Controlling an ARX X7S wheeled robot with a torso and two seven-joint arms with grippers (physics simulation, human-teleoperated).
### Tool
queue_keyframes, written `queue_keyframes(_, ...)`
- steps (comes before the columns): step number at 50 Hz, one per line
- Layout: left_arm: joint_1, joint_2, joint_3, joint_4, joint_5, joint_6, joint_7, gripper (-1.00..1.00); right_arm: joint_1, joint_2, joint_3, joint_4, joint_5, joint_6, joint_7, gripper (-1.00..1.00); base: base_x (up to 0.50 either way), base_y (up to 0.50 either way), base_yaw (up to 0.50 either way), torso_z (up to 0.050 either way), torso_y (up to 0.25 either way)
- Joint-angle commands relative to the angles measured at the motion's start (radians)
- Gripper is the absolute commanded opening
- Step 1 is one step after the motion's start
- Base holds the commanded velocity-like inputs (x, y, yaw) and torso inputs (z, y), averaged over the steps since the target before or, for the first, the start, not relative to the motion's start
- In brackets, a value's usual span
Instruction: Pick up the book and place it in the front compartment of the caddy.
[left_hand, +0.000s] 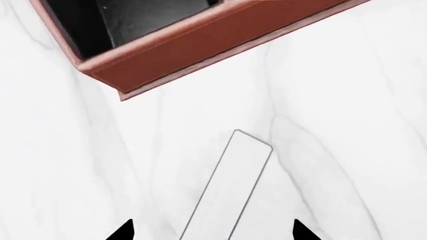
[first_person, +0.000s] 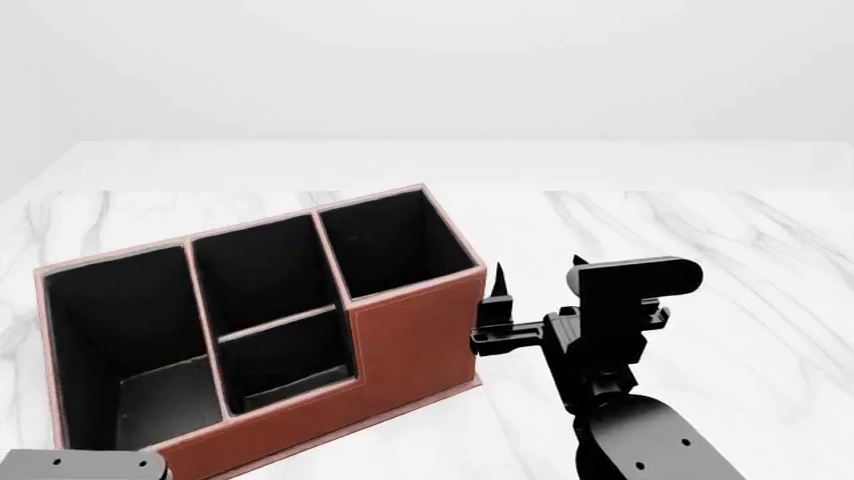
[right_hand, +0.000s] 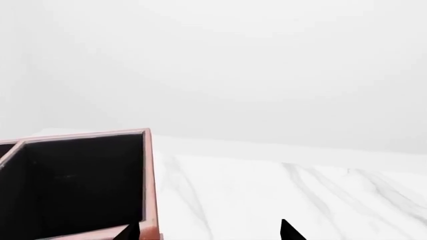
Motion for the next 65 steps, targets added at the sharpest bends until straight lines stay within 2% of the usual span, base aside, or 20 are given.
queue_keyframes(1,0.001,0.039,0.059,-0.053,0.071,-0.042,0.046,1.0,0.002,0.003,-0.003,0.006,0.006,-0.003,0.004,1.0,0.0,0.0,0.0,0.0,0.0)
queue_keyframes(4,-0.022,0.057,0.092,-0.066,0.085,-0.055,0.051,1.0,0.002,0.003,-0.005,0.003,0.007,-0.003,0.005,1.0,0.0,0.0,0.0,0.0,0.0)
queue_keyframes(18,0.071,0.088,0.073,-0.108,0.159,-0.08,0.112,1.0,0.005,0.006,-0.007,0.004,0.015,-0.004,0.012,1.0,0.0,0.0,0.0,0.0,0.0)
queue_keyframes(23,0.063,0.114,0.105,-0.127,0.181,-0.094,0.123,1.0,0.004,0.008,-0.007,0.004,0.019,-0.005,0.013,1.0,0.0,0.0,0.0,0.0,0.0)
queue_keyframes(53,0.129,0.154,0.115,-0.217,0.274,-0.136,0.22,1.0,0.004,0.014,-0.013,0.035,0.028,-0.029,0.019,1.0,0.0,0.0,0.0,0.0,0.0)
queue_keyframes(59,0.114,0.167,0.144,-0.237,0.287,-0.156,0.228,1.0,0.007,0.016,-0.012,0.031,0.034,-0.026,0.023,1.0,0.0,0.0,0.0,0.0,0.0)
queue_keyframes(60,0.113,0.166,0.143,-0.235,0.289,-0.155,0.226,-1.0,0.008,0.016,-0.012,0.032,0.035,-0.026,0.024,1.0,0.0,0.0,0.0,0.0,0.0)
queue_keyframes(65,0.121,0.152,0.136,-0.228,0.281,-0.15,0.221,-1.0,0.01,0.017,-0.013,0.035,0.036,-0.028,0.026,1.0,0.0,0.0,0.0,0.0,0.0)
